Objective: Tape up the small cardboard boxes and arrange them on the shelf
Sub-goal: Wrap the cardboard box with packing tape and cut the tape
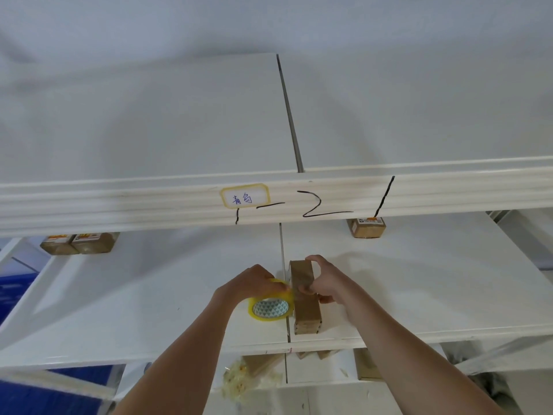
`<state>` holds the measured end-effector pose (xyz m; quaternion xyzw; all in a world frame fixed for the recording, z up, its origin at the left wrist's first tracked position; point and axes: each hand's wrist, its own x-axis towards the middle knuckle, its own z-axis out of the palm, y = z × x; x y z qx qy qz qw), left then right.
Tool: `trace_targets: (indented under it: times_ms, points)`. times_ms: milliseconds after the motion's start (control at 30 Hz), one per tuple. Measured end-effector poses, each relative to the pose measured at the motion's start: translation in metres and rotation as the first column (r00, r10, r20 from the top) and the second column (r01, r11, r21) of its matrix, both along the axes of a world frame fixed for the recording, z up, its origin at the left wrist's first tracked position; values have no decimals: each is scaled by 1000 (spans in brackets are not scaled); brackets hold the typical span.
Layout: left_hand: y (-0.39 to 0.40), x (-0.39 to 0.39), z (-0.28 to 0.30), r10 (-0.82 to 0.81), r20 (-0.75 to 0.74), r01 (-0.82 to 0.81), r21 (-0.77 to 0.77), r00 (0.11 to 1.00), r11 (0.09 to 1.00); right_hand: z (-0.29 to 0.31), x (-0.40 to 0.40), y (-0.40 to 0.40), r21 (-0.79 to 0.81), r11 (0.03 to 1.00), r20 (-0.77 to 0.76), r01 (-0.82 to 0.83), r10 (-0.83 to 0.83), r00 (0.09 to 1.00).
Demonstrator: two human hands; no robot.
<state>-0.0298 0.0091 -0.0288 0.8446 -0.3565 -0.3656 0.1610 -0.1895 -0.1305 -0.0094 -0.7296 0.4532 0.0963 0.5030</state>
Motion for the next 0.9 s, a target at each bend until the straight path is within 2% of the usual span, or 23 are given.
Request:
trace_targets:
  times_ms: [100, 267, 633, 900]
  points:
    - [5, 7, -4, 21, -41, -21, 2, 999, 1000, 1, 0, 1, 4, 1000, 6, -4, 4, 1000]
    - [-2, 9, -3, -28, 73, 27, 28, 997, 999, 2, 0, 0, 6, 1000, -13, 0, 0, 1000]
    - [-4, 8, 4, -109, 195, 93, 85, 975, 992, 2, 3, 1, -15, 999, -29, -32, 31, 999]
    - [-7, 5, 3, -122, 168, 97, 151, 978, 984, 4, 1, 5, -33, 998, -11, -48, 48, 999]
